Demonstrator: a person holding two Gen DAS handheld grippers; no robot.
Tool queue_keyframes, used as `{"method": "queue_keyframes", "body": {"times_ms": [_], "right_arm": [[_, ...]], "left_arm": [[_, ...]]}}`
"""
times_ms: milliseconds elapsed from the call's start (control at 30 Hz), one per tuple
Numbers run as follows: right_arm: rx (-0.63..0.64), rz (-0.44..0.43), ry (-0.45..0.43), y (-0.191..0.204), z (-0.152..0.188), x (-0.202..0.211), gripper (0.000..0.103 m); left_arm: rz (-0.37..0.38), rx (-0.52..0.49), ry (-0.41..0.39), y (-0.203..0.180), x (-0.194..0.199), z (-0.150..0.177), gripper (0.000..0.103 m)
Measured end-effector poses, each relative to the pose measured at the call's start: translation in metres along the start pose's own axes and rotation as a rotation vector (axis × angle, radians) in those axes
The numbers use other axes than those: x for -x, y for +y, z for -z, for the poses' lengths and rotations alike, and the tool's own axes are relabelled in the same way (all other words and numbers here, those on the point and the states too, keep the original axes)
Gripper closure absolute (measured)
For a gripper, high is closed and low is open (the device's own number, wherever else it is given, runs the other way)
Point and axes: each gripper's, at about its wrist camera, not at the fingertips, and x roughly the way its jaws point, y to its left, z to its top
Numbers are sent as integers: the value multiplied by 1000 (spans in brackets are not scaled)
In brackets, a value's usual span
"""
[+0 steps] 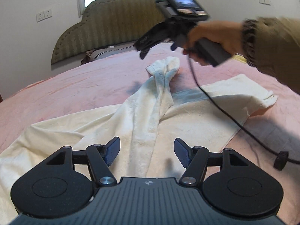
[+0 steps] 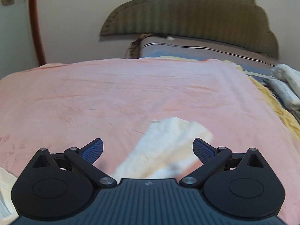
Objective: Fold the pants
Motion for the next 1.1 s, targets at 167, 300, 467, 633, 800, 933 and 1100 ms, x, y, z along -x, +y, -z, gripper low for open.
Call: {"method": "queue_keyframes", "body": {"times_ms": [167, 300, 467, 633, 800, 933, 1100], "right_arm": [[87, 73, 103, 23, -17, -51, 36], [110, 131, 216, 27, -15, -88, 42], [63, 125, 240, 17, -8, -97, 70], [-6, 111, 161, 3, -9, -79, 93], [-251, 14, 8, -41, 1, -33, 94], [-467, -61, -93, -90, 31, 18, 94], [-648, -98, -169, -140, 87, 80, 94]], "left_arm": [[-8, -31, -8, -5, -16, 6, 36], [12, -23, 2, -3, -23, 13, 36], [19, -18, -8, -4, -23, 14, 35], [11, -19, -12, -6, -23, 15, 34], [11, 0, -17, -5, -21, 18, 34], [8, 9, -11, -4, -22, 20, 33], [23, 17, 9, -4, -26, 21, 25]]}}
